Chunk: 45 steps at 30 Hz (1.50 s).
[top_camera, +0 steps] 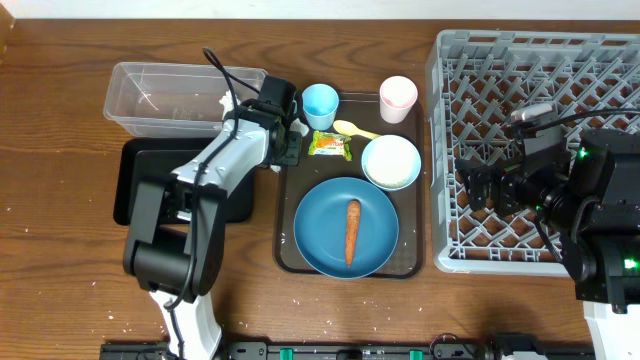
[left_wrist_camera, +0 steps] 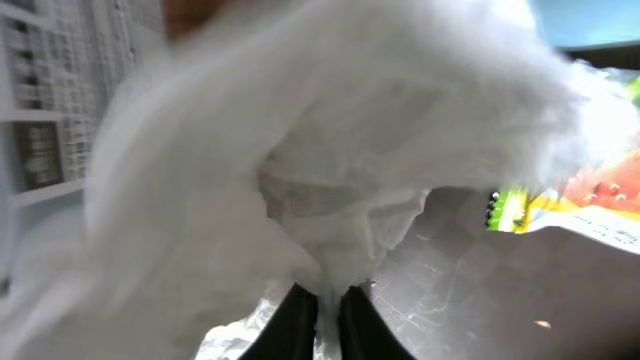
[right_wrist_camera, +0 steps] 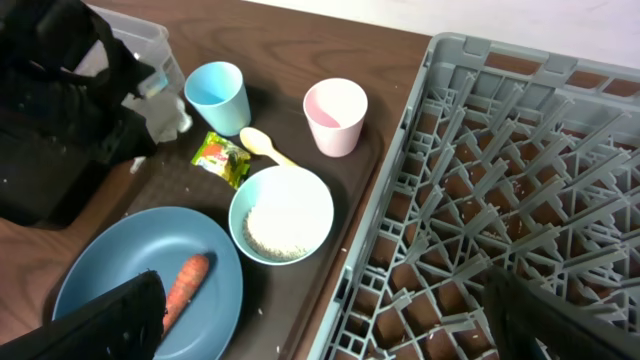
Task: Sort waste into correct bins and load items into the dishwasher rack
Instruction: 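Move the tissue into the clear plastic bin and release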
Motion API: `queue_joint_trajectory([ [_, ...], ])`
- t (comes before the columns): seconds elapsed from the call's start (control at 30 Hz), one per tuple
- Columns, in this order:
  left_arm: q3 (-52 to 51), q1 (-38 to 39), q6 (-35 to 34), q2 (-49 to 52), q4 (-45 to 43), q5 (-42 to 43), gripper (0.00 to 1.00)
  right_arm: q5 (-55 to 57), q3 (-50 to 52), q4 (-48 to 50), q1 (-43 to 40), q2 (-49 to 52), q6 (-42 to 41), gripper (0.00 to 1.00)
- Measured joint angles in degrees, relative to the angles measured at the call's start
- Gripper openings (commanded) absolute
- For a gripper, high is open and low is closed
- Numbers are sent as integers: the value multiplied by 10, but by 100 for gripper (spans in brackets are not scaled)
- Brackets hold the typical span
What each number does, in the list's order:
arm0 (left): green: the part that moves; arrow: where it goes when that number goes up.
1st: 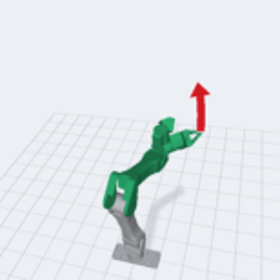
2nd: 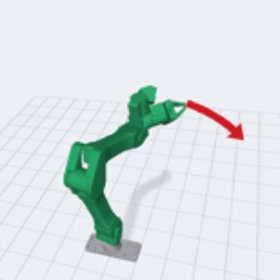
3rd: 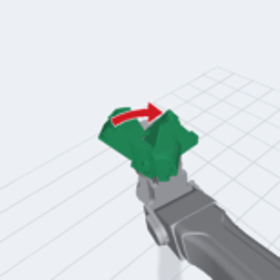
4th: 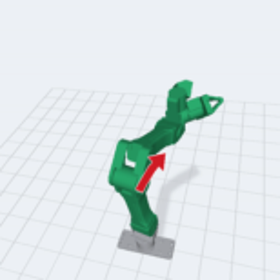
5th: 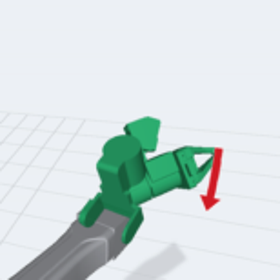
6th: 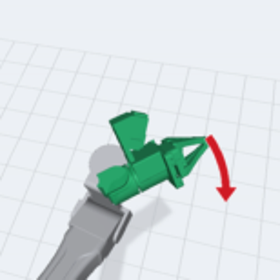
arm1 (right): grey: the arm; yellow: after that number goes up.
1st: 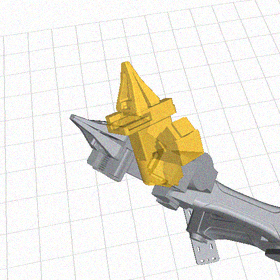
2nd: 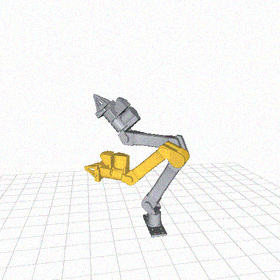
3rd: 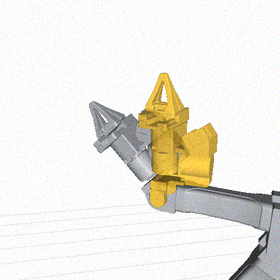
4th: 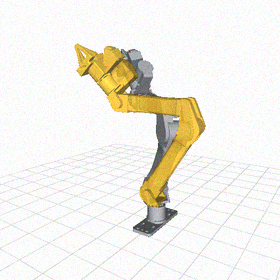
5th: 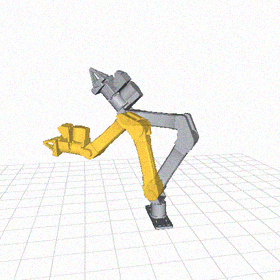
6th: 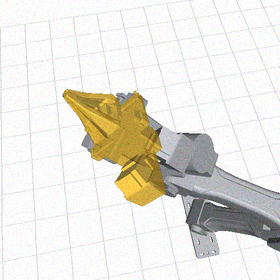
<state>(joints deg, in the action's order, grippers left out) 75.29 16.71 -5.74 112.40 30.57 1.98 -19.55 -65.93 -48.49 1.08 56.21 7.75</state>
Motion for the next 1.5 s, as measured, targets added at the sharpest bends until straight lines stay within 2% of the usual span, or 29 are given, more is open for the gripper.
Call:
queue_joint_trajectory([
  [0.3, 0, -1, -20, -84, 7, -4, 6, 0, 0, -1, 0, 0, 0, 99],
  [0.53, 4, -2, -33, -204, 3, 9, 6, 0, 0, -1, 0, 0, 0, 99],
  [0.7, 20, -28, -35, -259, -80, -1, 6, 0, 0, -1, 0, 0, 0, 99],
  [0.87, 29, -94, -34, -224, -158, -24, 7, 0, 0, -4, 0, 0, 0, 99],
  [0.97, 33, -131, -31, -155, -186, -21, 17, 0, 0, -4, 0, 0, 0, 99],
  [1.07, 33, -159, -29, -78, -177, -10, 40, 0, 0, -4, 0, 0, 0, 99],
  [1.13, 33, -170, -33, -37, -162, 2, 61, 0, 0, -4, 0, 0, 0, 99],
  [1.2, 33, -173, -31, -21, -152, 11, 70, 0, 0, -5, 0, 0, 0, 99],
  [1.33, 67, -172, -31, -32, -103, 23, 82, 0, 0, -4, 0, 0, 0, 99],
  [1.5, 157, -160, -33, -89, 31, 26, 82, 0, 0, -3, 0, 0, 0, 99],
])
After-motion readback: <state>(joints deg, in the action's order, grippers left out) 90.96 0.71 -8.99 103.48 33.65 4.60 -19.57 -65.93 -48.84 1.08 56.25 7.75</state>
